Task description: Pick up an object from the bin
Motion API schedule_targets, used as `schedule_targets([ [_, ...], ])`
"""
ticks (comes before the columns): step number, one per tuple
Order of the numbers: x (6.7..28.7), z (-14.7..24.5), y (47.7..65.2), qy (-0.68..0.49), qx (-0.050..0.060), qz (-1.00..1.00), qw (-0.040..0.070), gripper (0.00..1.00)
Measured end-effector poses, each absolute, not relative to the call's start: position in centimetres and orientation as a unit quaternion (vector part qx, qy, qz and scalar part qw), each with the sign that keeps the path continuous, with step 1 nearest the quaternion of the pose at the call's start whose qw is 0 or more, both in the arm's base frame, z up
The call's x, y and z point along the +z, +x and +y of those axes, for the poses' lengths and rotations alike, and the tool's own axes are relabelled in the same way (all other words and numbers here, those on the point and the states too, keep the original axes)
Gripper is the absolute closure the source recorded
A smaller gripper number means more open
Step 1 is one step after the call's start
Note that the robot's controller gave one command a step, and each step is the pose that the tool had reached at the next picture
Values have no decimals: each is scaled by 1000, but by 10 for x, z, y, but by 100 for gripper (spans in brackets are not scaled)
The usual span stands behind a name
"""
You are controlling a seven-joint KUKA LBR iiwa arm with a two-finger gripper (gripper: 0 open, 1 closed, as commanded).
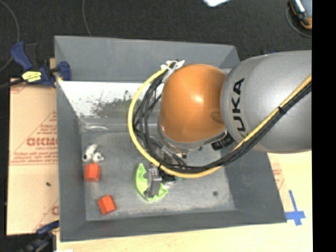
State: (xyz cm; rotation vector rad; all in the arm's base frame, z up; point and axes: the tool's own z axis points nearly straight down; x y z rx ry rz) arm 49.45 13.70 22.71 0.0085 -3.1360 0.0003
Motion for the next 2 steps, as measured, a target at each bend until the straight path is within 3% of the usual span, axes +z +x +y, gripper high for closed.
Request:
schedule_targets([
  [1, 231, 136, 496, 0, -1, -1000, -1, 0],
  [2, 171, 115, 511, 30, 1, -1000, 3, 0],
])
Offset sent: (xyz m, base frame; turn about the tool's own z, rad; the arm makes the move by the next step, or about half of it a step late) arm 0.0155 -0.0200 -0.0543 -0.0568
